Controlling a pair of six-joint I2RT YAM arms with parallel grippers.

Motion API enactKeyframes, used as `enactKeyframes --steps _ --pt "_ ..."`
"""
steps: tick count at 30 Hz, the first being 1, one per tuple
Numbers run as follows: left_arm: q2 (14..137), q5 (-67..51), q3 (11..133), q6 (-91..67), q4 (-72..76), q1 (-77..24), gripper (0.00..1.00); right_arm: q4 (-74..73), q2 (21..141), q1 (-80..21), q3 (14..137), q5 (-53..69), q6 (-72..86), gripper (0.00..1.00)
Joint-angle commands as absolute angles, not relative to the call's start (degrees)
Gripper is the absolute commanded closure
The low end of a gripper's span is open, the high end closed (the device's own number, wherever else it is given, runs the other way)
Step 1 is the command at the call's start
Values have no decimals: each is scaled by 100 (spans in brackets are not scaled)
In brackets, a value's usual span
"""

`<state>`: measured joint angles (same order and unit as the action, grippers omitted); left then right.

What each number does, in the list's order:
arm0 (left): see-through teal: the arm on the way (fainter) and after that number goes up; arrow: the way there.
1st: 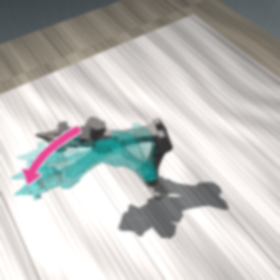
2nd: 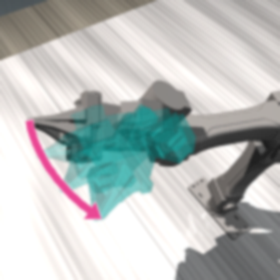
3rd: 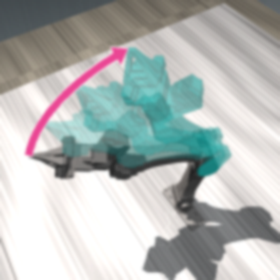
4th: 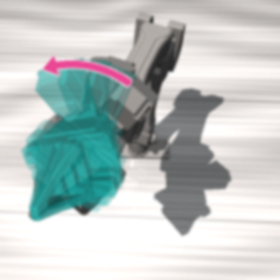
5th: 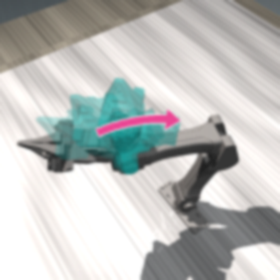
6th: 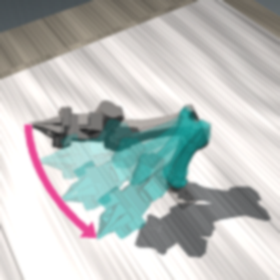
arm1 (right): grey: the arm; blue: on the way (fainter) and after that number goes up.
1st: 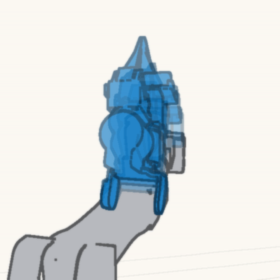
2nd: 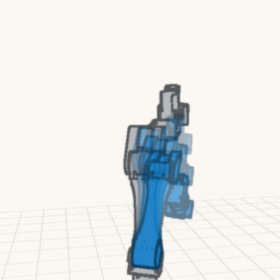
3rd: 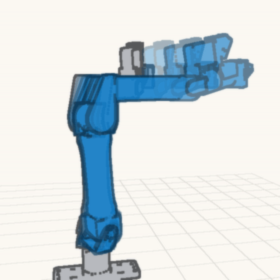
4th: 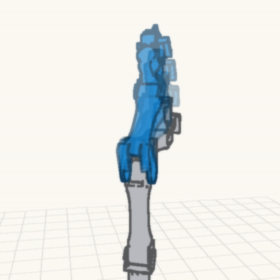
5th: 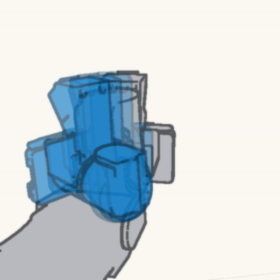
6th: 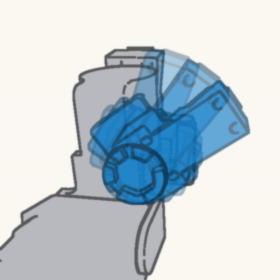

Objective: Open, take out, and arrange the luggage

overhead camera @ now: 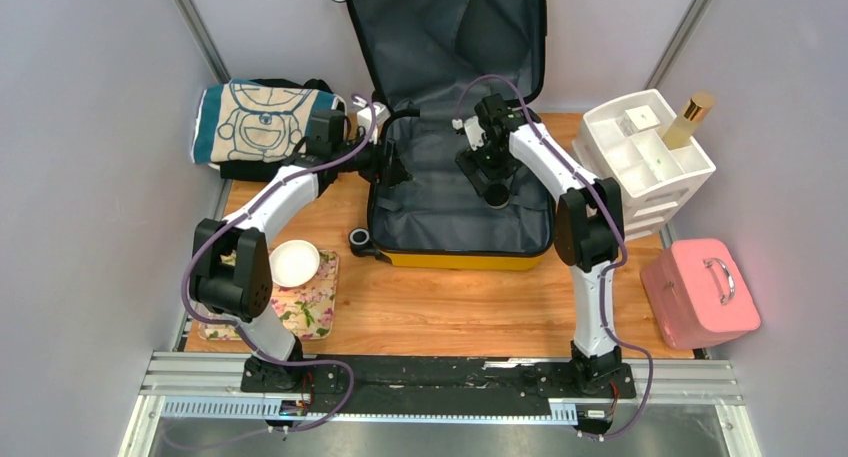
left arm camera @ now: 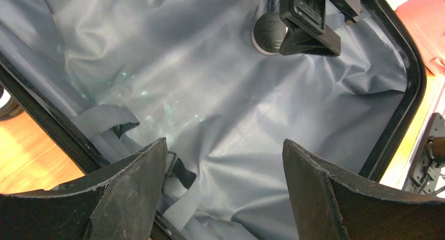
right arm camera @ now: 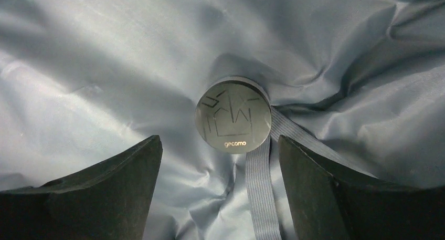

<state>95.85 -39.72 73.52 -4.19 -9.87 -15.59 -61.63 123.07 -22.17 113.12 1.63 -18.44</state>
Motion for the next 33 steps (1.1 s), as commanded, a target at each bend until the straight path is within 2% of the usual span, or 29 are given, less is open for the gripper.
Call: enactKeyframes --steps 1,14,27,30,33 --pt "9150 -3806 7225 -571 -915 -1521 12 -5793 12462 -2224 11382 -236 -1381 14" --pt "9000 -3762 6820 -712 -510 -1494 12 -5414 12691 -2232 10723 -703 -1116 15" --pt "9044 -3823 6776 -782 -361 -1485 11 -5335 12753 -2232 10775 -738 -1055 18" --pt "9070 -3841 6785 -809 -369 -1485 11 -5352 12779 -2232 10810 -729 -1090 23" --pt "9070 -3858 6785 -809 -378 -1485 11 -5405 12701 -2241 10863 -730 -1134 33"
